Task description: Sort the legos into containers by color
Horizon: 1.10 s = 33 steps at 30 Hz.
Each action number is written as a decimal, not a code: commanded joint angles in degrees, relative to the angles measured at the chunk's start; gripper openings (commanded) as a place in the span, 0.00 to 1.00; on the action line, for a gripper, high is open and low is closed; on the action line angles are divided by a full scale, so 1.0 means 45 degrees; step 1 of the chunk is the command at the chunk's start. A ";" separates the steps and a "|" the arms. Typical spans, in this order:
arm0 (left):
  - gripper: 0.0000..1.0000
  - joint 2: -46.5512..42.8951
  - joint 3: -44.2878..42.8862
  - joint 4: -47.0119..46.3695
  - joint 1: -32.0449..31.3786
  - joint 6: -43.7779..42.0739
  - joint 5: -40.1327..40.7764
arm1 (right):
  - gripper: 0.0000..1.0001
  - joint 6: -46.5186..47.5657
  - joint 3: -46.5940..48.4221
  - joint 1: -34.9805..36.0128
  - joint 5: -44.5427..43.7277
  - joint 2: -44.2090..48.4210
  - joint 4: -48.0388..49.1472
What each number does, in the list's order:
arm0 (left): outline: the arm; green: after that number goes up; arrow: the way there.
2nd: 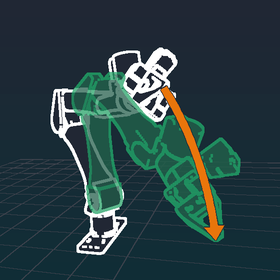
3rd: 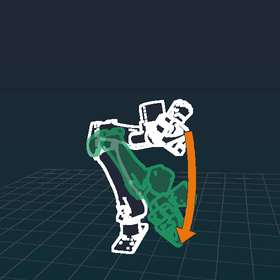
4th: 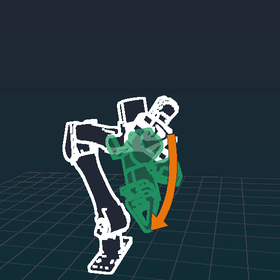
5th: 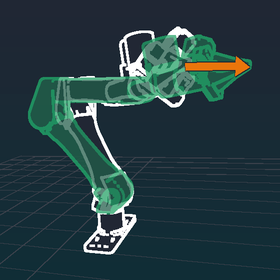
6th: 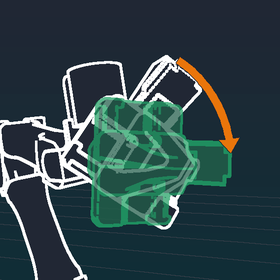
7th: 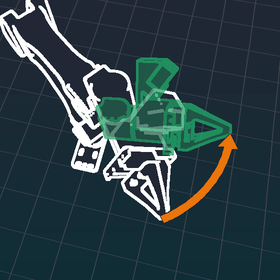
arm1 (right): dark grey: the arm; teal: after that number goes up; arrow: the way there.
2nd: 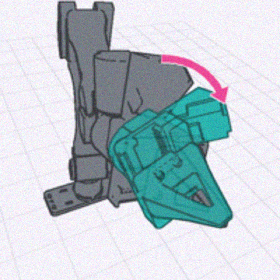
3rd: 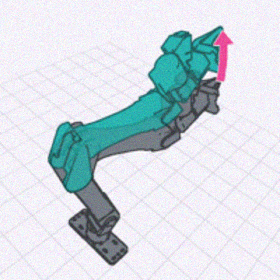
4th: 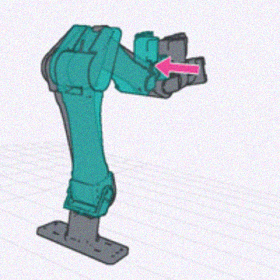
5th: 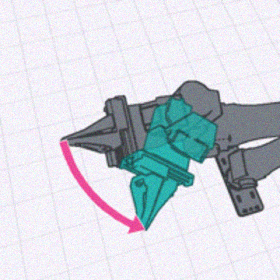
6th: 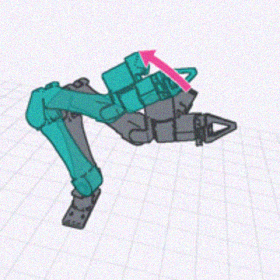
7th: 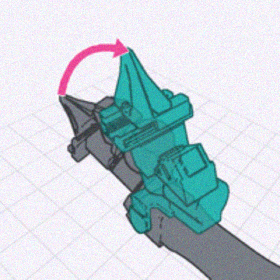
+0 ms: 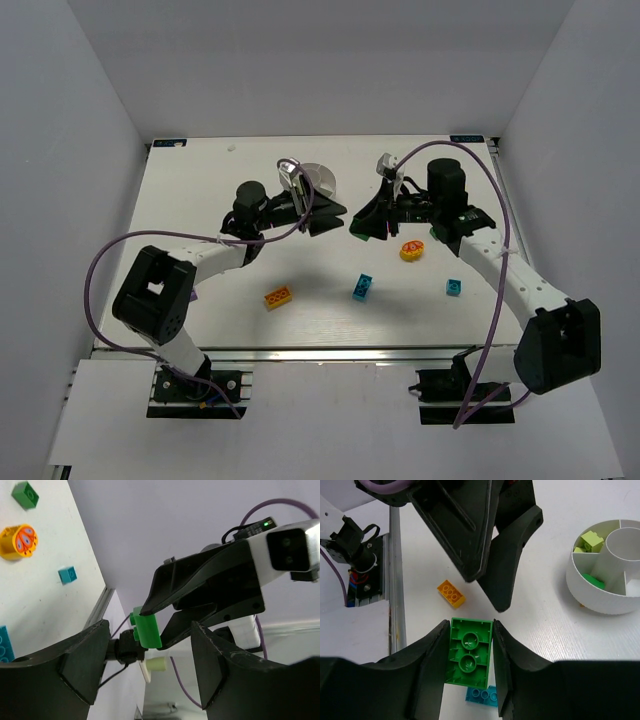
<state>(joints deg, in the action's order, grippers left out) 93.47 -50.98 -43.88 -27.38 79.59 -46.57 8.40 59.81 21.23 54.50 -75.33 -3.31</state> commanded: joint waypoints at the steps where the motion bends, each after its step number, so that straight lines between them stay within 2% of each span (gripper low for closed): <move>1: 0.76 0.0107 -0.0487 0.0355 -0.0088 -0.0031 -0.1154 | 0.04 0.0456 0.0809 0.0261 -0.0197 -0.0154 0.0013; 8: 0.76 0.0302 -0.0799 0.1507 -0.0088 -0.0577 -0.1663 | 0.03 0.0710 0.1122 0.0730 -0.0860 -0.0447 -0.0279; 16: 0.75 0.0556 -0.1092 0.1567 -0.0088 -0.0558 -0.1937 | 0.03 0.1062 0.1220 0.1199 -0.1582 -0.0701 -0.0514; 33: 0.58 0.1103 -0.1425 0.2231 -0.0088 -0.0656 -0.2718 | 0.02 0.1413 0.1689 0.1531 -0.2228 -0.1111 -0.0670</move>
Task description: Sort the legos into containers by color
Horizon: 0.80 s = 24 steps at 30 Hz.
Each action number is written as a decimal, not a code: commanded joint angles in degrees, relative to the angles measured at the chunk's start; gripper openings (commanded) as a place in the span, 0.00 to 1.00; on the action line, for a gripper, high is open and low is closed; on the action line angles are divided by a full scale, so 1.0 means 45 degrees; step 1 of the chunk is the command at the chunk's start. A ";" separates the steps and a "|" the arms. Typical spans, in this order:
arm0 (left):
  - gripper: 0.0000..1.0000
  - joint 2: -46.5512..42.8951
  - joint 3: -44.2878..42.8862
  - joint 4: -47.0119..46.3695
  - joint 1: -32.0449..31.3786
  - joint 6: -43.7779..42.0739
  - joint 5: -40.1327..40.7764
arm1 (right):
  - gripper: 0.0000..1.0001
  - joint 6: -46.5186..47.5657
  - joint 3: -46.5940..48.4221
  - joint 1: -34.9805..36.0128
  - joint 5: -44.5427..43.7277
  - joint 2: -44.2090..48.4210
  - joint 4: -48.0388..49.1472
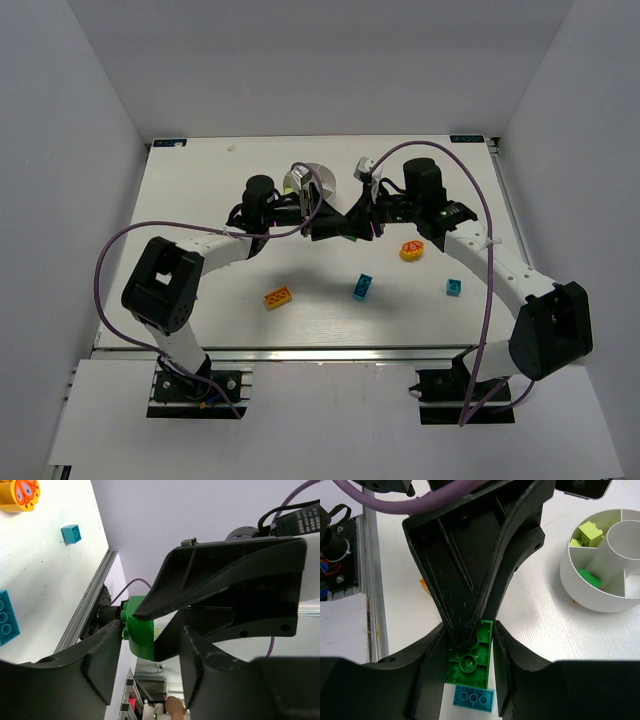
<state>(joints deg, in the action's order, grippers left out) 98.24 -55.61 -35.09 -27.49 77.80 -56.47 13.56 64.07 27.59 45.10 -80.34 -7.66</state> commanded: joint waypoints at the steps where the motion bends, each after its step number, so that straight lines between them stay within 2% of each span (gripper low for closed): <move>1: 0.57 0.0064 -0.0434 0.0279 -0.0064 -0.0258 -0.0576 | 0.02 0.0267 0.0761 0.0157 -0.0140 0.0001 0.0296; 16: 0.25 0.0474 -0.0844 0.0356 -0.0181 -0.0238 -0.0948 | 0.03 0.0560 0.0781 0.0216 -0.0491 -0.0038 0.0159; 20: 0.12 0.0494 -0.0961 0.0434 -0.0181 -0.0238 -0.0968 | 0.16 0.0619 0.0703 0.0255 -0.0608 0.0001 0.0198; 24: 0.08 0.0513 -0.1020 0.0435 -0.0181 -0.0219 -0.0967 | 0.22 0.0639 0.0605 0.0235 -0.0726 0.0020 0.0276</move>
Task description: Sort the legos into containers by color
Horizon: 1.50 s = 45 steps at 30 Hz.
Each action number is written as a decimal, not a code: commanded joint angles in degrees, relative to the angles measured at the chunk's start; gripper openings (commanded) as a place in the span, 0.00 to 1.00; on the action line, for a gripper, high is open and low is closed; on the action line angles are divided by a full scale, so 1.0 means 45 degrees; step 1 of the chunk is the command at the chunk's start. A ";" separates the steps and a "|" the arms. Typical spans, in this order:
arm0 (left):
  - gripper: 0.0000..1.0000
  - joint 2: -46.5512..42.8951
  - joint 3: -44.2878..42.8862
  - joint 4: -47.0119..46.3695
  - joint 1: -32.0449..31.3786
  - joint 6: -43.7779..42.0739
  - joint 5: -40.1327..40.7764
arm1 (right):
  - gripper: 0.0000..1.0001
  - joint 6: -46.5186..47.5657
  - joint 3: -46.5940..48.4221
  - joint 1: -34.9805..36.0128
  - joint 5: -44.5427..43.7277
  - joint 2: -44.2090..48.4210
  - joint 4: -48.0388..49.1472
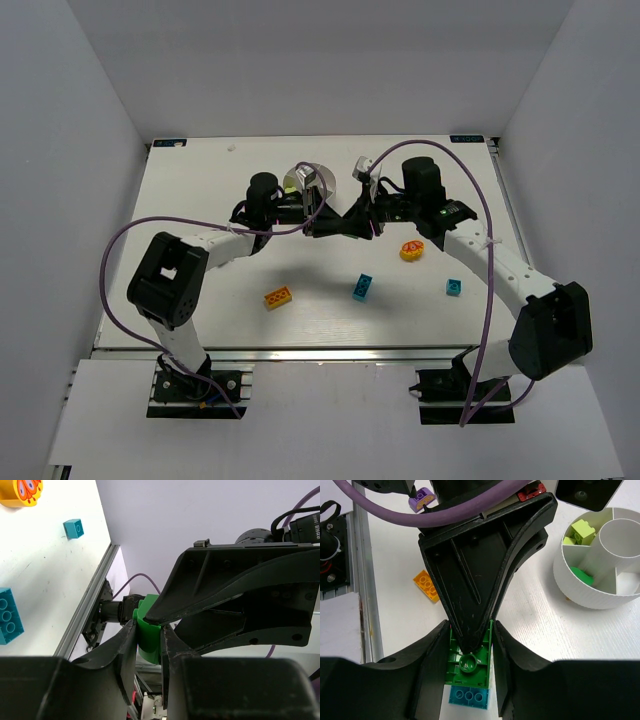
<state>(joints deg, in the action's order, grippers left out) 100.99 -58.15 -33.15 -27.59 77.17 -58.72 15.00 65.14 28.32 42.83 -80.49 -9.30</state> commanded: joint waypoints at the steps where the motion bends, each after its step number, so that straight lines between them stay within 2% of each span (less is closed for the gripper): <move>1: 0.07 -0.0079 -0.0457 0.0041 -0.0157 -0.0097 -0.0467 | 0.26 0.0318 0.0367 0.0055 -0.0298 0.0054 0.0660; 4: 0.04 -0.0098 -0.0418 0.0061 -0.0157 -0.0077 -0.0467 | 0.33 0.0318 0.0328 0.0094 -0.0435 0.0015 0.0699; 10: 0.00 0.0018 -0.0437 0.0081 -0.0157 -0.0078 -0.0428 | 0.53 0.0377 0.0192 0.0075 -0.0572 -0.0043 0.0817; 12: 0.00 0.0058 -0.0457 0.0080 -0.0157 -0.0078 -0.0486 | 0.64 0.0435 0.0152 0.0055 -0.0630 -0.0043 0.0836; 13: 0.00 0.0077 -0.0476 0.0081 -0.0041 -0.0078 -0.0487 | 0.77 0.0416 0.0133 0.0036 -0.0669 -0.0005 0.0836; 16: 0.00 0.0116 -0.0496 0.0061 -0.0040 -0.0078 -0.0526 | 0.89 0.0454 0.0035 0.0055 -0.0709 0.0015 0.0934; 22: 0.00 0.0097 -0.0534 0.0216 0.0195 -0.0252 -0.0584 | 0.89 0.0902 -0.0062 -0.0042 -0.1118 0.0073 0.0876; 23: 0.00 0.0078 -0.0612 0.0449 0.0195 -0.0795 -0.0565 | 0.89 0.1117 -0.0082 -0.0042 -0.1196 0.0093 0.0817; 25: 0.00 0.0116 -0.1233 0.2454 0.0525 -0.1888 -0.0273 | 0.89 0.1605 -0.0121 -0.0062 -0.1450 0.0268 0.0390; 26: 0.00 0.0116 -0.1509 0.3275 0.0527 -0.3209 -0.0059 | 0.89 0.2032 -0.0140 -0.0043 -0.1490 0.0308 0.0232; 27: 0.00 0.0097 -0.1821 0.5082 0.0701 -0.3899 0.0543 | 0.89 0.2211 -0.0121 -0.0081 -0.1587 0.0405 0.0057; 29: 0.00 0.0194 -0.2836 0.6540 0.0859 -0.5517 0.1035 | 0.89 0.2543 -0.0199 -0.0178 -0.1627 0.0736 -0.0296; 30: 0.00 0.0291 -0.3129 0.7725 0.0994 -0.5875 0.1269 | 0.89 0.2602 -0.0257 -0.0295 -0.1704 0.1086 -0.0335; 33: 0.00 0.0448 -0.4067 0.9271 0.1152 -0.7086 0.2089 | 0.88 0.2623 -0.0589 -0.0452 -0.1685 0.1790 -0.0218; 36: 0.00 0.0818 -0.5453 1.1437 0.1152 -0.8862 0.3474 | 0.84 0.2312 -0.0453 -0.0706 -0.1976 0.2103 -0.0472; 37: 0.00 0.1013 -0.5882 1.2028 0.1152 -0.9427 0.3962 | 0.76 0.2252 -0.0511 -0.0784 -0.2114 0.2182 -0.0492; 39: 0.00 0.1229 -0.7287 1.3761 0.1152 -1.1418 0.5951 | 0.53 0.2387 -0.0764 -0.0998 -0.2329 0.2455 -0.0492; 40: 0.00 0.1558 -0.7853 1.4429 0.0939 -1.2179 0.6848 | 0.20 0.2466 -0.0862 -0.1115 -0.2407 0.2573 -0.0511; 41: 0.00 0.1736 -0.8845 1.4900 0.0782 -1.3502 0.8288 | 0.06 0.2447 -0.0960 -0.1194 -0.2485 0.2651 -0.0434; 42: 0.00 0.1892 -0.9164 1.5388 0.0781 -1.3902 0.8708 | 0.00 0.2370 -0.1270 -0.1349 -0.2486 0.2845 -0.0182; 45: 0.00 0.2439 -1.0101 1.5744 0.0665 -1.5386 0.9823 | 0.00 0.2329 -0.1644 -0.1740 -0.2311 0.3042 -0.0062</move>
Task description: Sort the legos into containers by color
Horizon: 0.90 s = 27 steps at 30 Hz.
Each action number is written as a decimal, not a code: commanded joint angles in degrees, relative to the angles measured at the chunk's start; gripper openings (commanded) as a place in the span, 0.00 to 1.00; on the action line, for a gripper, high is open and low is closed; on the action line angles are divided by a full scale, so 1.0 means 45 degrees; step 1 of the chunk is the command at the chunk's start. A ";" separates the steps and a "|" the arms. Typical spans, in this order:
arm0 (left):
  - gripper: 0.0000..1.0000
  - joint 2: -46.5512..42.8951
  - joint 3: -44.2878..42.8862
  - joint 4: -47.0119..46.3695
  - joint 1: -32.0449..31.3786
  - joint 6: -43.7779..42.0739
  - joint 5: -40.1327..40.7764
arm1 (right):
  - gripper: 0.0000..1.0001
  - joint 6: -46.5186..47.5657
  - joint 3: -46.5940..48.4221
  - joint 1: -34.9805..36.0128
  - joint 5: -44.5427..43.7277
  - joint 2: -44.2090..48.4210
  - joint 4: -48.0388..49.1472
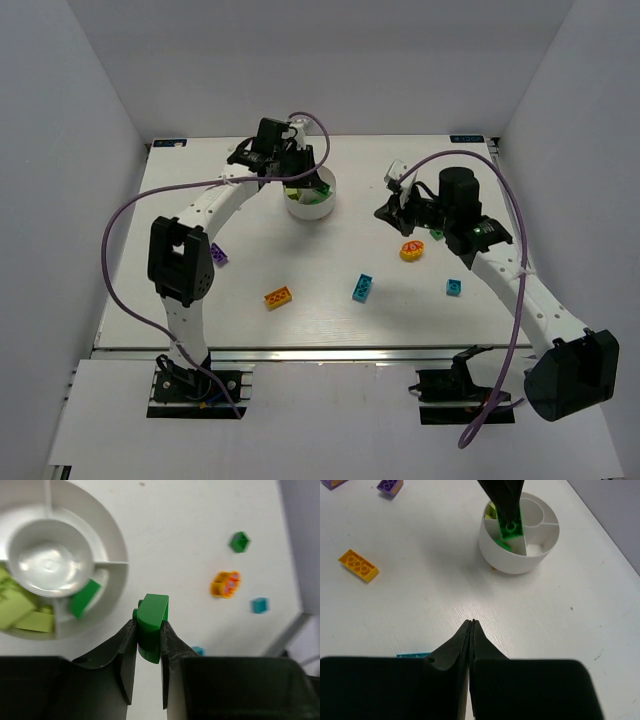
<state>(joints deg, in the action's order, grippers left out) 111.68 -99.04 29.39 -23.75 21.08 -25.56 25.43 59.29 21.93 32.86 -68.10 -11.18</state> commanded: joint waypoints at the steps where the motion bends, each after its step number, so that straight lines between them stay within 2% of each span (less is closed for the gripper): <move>1: 0.00 0.0201 -0.1211 0.1984 -0.0192 -0.3198 0.2709 | 0.00 -0.0065 -0.0382 -0.0362 -0.0057 0.0289 0.0355; 8: 0.00 -0.0266 -0.0335 0.0503 -0.0815 -0.6086 0.3805 | 0.00 -0.0280 -0.0772 -0.0889 0.0392 0.0581 0.0551; 18: 0.00 0.0319 -0.0335 0.0385 -0.1674 -0.7086 0.5911 | 0.00 -0.0475 -0.1007 -0.1358 0.0978 0.0718 0.0707; 27: 0.11 0.0300 0.0018 -0.0319 -0.1910 -0.7556 0.7223 | 0.06 -0.0456 -0.1143 -0.1729 0.1720 0.0738 0.0707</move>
<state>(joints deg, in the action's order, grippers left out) 113.60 -99.00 30.11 -32.08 -11.60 3.79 23.83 54.43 14.66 38.17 -65.98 -10.11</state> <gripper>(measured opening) 0.318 0.052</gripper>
